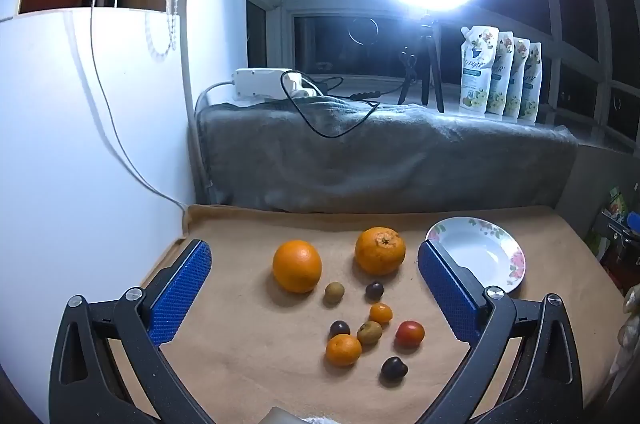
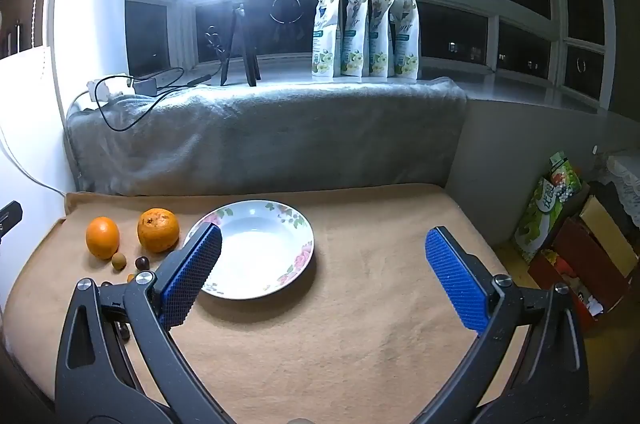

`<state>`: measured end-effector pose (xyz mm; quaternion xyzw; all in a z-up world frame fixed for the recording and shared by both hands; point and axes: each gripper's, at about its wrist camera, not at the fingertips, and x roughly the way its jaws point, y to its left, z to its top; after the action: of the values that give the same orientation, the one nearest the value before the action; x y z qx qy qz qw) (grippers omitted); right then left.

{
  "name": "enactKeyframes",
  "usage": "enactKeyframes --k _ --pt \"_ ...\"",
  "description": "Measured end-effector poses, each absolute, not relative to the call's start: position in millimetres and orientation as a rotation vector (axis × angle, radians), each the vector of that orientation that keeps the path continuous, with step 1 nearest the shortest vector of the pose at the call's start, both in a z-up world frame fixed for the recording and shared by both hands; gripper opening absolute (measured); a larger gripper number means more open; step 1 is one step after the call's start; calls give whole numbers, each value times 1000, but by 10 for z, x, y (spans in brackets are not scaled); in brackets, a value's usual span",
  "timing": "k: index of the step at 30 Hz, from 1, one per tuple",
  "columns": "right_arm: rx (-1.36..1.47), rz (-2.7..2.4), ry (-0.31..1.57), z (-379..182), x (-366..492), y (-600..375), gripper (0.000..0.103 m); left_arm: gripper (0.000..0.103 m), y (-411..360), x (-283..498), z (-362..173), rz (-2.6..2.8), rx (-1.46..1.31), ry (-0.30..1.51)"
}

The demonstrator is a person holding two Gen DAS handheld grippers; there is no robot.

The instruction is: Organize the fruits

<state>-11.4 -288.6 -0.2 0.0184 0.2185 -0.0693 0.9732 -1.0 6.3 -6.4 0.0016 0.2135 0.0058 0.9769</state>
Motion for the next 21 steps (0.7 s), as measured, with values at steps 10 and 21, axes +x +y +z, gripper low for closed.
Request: enactKeyframes --k 10,21 --pt "19 -163 437 24 -93 -2852 103 102 77 -13 -29 9 0 432" --pt "11 -162 437 27 -77 -2800 103 102 103 41 -36 11 -9 438"
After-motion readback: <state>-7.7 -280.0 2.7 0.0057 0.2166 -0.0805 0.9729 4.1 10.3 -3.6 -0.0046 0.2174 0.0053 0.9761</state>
